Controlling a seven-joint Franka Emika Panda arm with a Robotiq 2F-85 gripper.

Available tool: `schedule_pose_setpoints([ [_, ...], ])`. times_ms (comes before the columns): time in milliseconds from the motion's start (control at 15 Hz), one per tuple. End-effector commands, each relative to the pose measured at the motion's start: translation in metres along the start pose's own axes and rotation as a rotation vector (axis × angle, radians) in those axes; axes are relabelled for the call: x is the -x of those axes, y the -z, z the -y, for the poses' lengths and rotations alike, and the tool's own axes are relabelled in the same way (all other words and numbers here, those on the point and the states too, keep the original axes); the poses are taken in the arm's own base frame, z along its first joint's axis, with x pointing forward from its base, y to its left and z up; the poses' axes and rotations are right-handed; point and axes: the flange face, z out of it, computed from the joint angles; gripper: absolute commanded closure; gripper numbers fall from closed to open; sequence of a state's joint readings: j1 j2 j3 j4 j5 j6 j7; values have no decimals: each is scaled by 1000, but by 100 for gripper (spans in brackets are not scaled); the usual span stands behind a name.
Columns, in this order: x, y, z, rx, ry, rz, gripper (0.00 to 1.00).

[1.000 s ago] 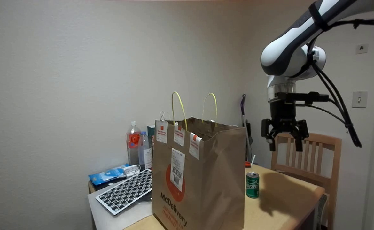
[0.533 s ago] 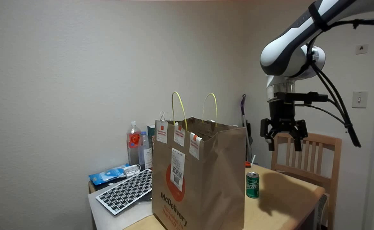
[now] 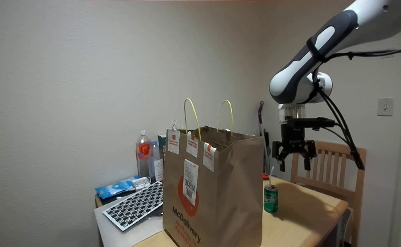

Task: Remove the straw from the can

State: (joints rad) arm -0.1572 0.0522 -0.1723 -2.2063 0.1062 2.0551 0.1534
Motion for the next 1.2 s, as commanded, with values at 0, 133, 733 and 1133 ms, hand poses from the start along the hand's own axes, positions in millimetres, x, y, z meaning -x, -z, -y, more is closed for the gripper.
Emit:
schedule_pose_setpoints([
  [0, -39, -12, -10, 16, 29, 9, 0],
  [133, -25, -10, -5, 15, 1, 13, 0],
  [733, -55, -1, 21, -9, 11, -262, 0],
  [1133, -62, 0, 26, 10, 19, -293, 0],
])
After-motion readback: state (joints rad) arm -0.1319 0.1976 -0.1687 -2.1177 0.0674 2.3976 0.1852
